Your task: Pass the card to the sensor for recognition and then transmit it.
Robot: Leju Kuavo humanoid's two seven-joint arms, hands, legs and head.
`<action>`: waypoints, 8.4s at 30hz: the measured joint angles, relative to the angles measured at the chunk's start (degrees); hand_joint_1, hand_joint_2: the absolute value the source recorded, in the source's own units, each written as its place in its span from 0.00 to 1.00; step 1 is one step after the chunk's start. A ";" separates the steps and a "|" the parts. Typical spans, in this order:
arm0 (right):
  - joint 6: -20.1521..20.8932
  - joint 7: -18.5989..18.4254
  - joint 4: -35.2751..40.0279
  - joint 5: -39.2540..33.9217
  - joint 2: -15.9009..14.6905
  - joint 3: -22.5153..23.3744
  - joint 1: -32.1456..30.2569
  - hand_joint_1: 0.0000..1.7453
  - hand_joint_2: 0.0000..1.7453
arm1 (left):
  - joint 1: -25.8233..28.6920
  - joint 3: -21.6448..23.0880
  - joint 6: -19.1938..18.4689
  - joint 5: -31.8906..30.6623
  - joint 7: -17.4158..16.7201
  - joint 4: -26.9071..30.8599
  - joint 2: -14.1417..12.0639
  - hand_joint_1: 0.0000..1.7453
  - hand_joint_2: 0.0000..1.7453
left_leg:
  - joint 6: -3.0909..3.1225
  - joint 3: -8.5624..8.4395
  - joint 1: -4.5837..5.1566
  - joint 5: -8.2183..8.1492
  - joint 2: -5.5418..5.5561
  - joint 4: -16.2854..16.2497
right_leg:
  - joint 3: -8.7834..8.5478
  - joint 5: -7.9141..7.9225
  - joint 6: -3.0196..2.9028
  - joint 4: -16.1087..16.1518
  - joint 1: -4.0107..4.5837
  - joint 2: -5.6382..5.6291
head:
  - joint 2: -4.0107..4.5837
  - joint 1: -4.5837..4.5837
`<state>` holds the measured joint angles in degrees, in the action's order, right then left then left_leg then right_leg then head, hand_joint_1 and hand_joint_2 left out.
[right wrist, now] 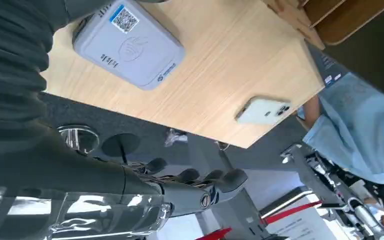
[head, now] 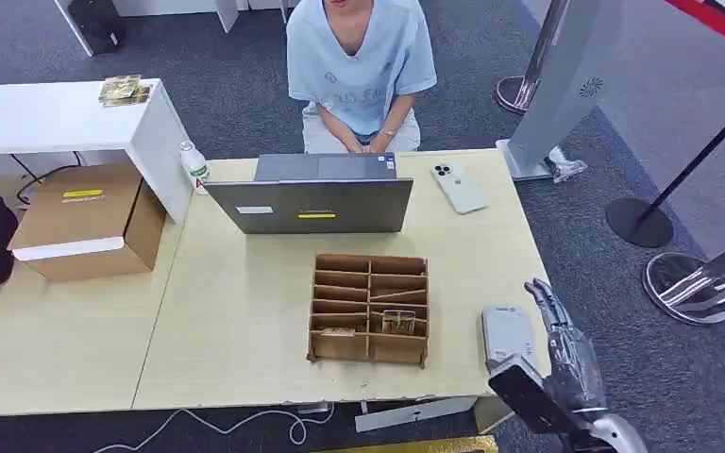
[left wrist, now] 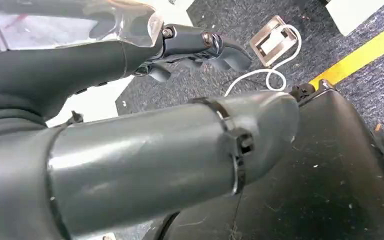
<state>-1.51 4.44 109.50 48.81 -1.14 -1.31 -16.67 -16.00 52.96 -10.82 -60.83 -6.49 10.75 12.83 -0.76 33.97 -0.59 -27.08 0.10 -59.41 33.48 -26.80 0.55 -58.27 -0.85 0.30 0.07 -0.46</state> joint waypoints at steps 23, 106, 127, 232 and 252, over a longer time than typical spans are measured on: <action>0.40 -2.25 -8.79 4.63 -2.19 -11.96 6.19 0.00 1.00 | -0.11 0.29 -0.33 0.00 -0.22 0.00 -0.04 0.00 0.00 | -0.02 0.00 0.00 0.03 0.01 0.00 | 0.00 0.01 0.00 -0.01 0.00 0.01 | 0.00 0.02; 0.57 -7.12 -18.78 15.56 -1.01 -23.43 14.73 0.50 1.00 | -0.05 0.11 -0.68 0.00 1.68 0.00 -0.13 0.00 0.00 | -0.03 -0.01 0.00 0.08 0.02 0.00 | -0.02 0.02 -0.01 -0.02 0.00 0.02 | 0.00 0.02; 0.53 -7.08 -18.62 15.69 -0.70 -23.43 14.64 0.69 1.00 | -0.05 0.11 -0.50 0.00 1.86 0.00 -0.09 0.00 0.00 | -0.04 -0.01 0.00 0.08 0.02 0.00 | -0.01 0.02 -0.01 -0.02 0.00 0.02 | 0.00 0.02; -1.00 -21.66 -2.21 41.24 -1.42 -21.22 11.84 0.21 1.00 | 0.14 0.11 0.85 0.00 -0.18 0.00 -0.07 0.00 0.00 | -0.04 0.03 0.00 0.08 0.04 0.00 | -0.01 0.02 -0.01 -0.02 0.00 0.04 | 0.00 0.02; 5.66 -21.57 -5.05 39.58 -6.10 -27.06 17.96 0.38 1.00 | 0.59 -0.70 -2.78 0.00 -0.02 0.00 -0.11 0.00 0.00 | -0.05 0.05 -0.01 0.10 0.05 0.00 | -0.01 0.05 -0.01 -0.02 0.01 0.04 | 0.00 0.02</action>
<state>4.15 -17.14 104.45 88.39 -7.24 -28.37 1.29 -15.41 52.26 -13.60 -60.83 -6.51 10.75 12.72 -0.81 34.02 -0.60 -26.99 0.15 -59.41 33.47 -26.76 0.55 -58.29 -0.84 0.34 0.07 -0.44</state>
